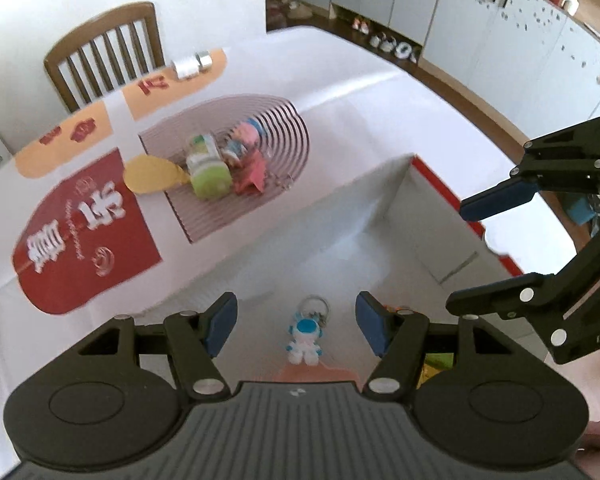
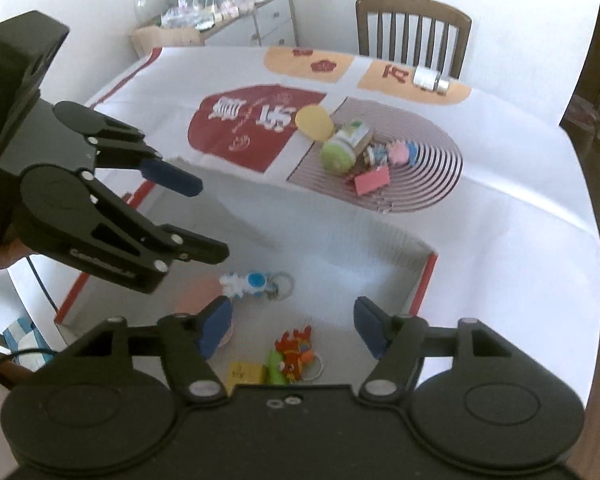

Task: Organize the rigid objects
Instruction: 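Lift both tools out of the box back toward the pile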

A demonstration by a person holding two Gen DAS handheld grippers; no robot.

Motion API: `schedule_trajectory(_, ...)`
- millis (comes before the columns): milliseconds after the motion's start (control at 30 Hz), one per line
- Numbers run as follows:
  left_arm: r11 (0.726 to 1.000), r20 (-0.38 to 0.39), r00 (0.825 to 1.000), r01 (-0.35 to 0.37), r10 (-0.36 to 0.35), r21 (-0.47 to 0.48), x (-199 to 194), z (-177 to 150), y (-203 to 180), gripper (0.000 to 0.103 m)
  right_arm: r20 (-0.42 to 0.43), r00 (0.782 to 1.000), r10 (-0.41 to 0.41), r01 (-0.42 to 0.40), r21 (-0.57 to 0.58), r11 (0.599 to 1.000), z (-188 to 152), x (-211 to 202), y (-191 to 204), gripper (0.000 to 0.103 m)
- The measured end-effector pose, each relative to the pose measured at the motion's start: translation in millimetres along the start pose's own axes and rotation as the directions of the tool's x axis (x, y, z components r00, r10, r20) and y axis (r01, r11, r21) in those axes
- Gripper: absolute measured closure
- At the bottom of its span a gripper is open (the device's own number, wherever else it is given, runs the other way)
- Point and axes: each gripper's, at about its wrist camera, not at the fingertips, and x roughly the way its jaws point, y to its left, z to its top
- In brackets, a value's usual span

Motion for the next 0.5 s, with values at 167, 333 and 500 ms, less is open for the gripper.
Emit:
schedule_trajectory(167,1.000,0.047,0.999,-0.016,0.017,-0.025,-15.4,13.2,14.6,0.030,0.030,1.000,-0.008,0.008,0.002,1.000,14.8,-8.6,-9.5,0.022)
schedule_trajectory(333,0.996,0.077,0.995,-0.057,0.062,-0.067,-19.7,27.0,33.8,0.026,0.056,0.998,-0.025,0.025,0.003,1.000,33.2,-9.5,-24.8,0.012)
schedule_trajectory(500,0.988,0.096,0.988,-0.114,0.124,-0.107,-14.8,41.3,53.6,0.021,0.070,0.997,-0.044,0.042,0.024,0.999,52.4,-1.8,-43.7,0.004)
